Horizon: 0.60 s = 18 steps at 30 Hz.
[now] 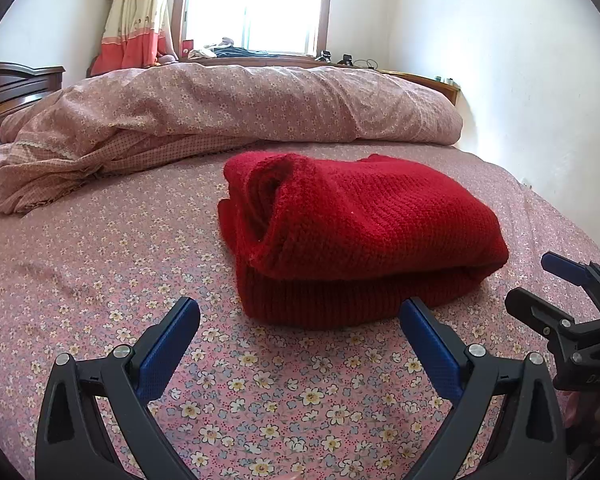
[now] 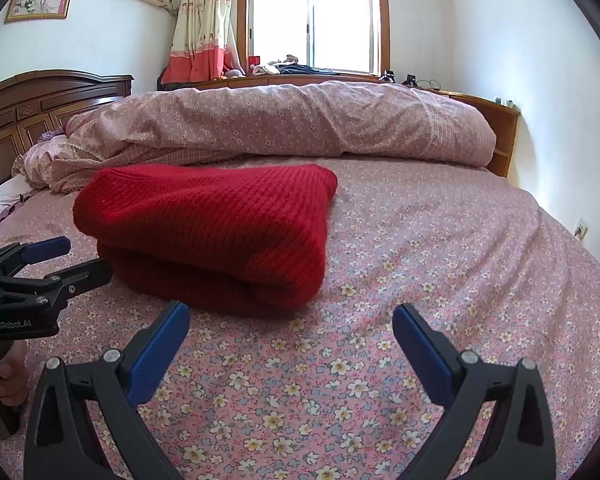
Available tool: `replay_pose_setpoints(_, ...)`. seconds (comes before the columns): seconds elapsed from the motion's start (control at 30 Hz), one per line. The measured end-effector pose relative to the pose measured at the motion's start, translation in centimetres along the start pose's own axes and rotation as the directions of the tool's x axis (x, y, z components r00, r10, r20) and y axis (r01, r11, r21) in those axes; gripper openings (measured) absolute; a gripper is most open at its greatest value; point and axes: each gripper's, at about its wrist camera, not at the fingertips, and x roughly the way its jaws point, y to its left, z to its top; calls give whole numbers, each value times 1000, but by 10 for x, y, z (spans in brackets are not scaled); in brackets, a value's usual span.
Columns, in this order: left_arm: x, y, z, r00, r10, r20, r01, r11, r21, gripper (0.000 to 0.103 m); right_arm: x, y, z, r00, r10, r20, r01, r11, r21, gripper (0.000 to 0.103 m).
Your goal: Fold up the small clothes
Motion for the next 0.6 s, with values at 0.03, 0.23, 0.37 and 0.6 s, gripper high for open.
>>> replay_pose_setpoints(0.03, 0, 0, 0, 1000, 0, 0, 0, 1000, 0, 97, 0, 0, 0, 1000, 0, -1, 0, 1000, 0, 103)
replay_pose_setpoints(0.23, 0, 0, 0, 1000, 0, -1, 0, 1000, 0, 97, 0, 0, 0, 1000, 1, -2, -1, 1000, 0, 103)
replay_pose_setpoints(0.37, 0, 0, 0, 1000, 0, -1, 0, 1000, 0, 97, 1, -1, -1, 1000, 1, -6, -1, 1000, -2, 103)
replay_pose_setpoints(0.6, 1, 0, 0, 1000, 0, -1, 0, 1000, 0, 97, 2, -1, -1, 1000, 1, -8, -1, 1000, -3, 103)
